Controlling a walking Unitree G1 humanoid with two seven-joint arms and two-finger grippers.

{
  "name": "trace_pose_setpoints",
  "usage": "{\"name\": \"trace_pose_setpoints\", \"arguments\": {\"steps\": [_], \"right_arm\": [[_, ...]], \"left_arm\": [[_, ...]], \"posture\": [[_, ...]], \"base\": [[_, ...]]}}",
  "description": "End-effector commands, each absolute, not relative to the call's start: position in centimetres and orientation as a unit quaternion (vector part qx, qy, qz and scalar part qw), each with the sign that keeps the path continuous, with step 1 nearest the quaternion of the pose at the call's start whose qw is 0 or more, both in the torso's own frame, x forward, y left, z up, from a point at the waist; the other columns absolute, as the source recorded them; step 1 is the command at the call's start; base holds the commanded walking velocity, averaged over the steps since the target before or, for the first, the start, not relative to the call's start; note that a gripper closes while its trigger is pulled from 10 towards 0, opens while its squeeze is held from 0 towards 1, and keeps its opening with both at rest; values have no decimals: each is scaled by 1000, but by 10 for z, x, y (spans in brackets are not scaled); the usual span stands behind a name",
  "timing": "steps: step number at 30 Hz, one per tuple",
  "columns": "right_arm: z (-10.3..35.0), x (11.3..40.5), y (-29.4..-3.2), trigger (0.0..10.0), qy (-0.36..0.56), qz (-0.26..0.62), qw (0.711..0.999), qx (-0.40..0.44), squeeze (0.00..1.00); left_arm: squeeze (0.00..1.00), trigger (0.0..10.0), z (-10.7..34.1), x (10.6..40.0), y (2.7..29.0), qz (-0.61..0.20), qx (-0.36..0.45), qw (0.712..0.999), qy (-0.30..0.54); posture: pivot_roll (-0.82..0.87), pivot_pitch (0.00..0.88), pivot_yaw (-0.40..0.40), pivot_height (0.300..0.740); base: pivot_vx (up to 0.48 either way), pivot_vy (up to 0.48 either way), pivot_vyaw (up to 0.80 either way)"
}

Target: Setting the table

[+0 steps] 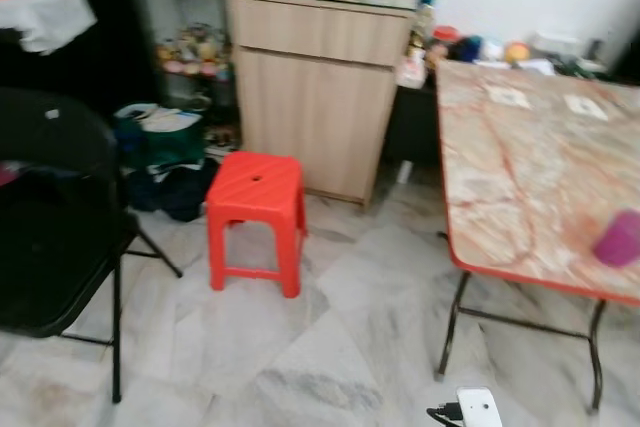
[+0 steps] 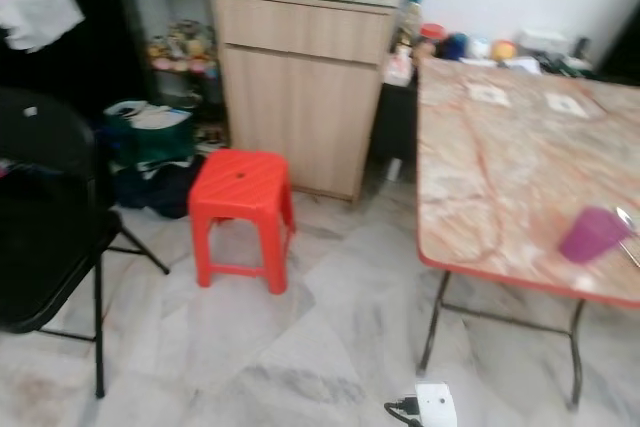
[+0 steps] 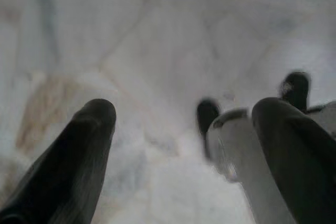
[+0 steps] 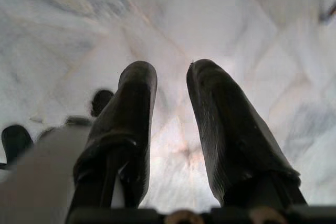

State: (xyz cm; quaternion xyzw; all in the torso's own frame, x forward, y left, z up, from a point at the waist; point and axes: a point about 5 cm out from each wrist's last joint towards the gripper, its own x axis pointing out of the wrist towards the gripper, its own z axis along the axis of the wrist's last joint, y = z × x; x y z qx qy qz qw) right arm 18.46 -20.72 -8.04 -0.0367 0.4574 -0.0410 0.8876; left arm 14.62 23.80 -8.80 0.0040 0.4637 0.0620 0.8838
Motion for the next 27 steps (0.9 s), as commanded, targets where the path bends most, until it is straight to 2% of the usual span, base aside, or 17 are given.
{"name": "trace_pose_setpoints", "arguments": {"steps": [1, 7, 27], "right_arm": [[-89, 176, -180, 10000, 487, 5, 874, -8, 0], [-89, 177, -180, 10000, 486, 6, 874, -8, 0], [-87, 179, -182, 10000, 464, -30, 885, 9, 0]], "left_arm": [[0, 10000, -77, 195, 197, 10, -4, 894, 447], [0, 10000, -77, 193, 199, 9, 1, 893, 450], [0, 10000, -79, 191, 196, -6, 12, 892, 452]], "posture": [[24, 72, -45, 740], [32, 82, -46, 740], [34, 88, -45, 740]], "base": [[0, 0, -775], [0, 0, -771], [0, 0, 0]]}}
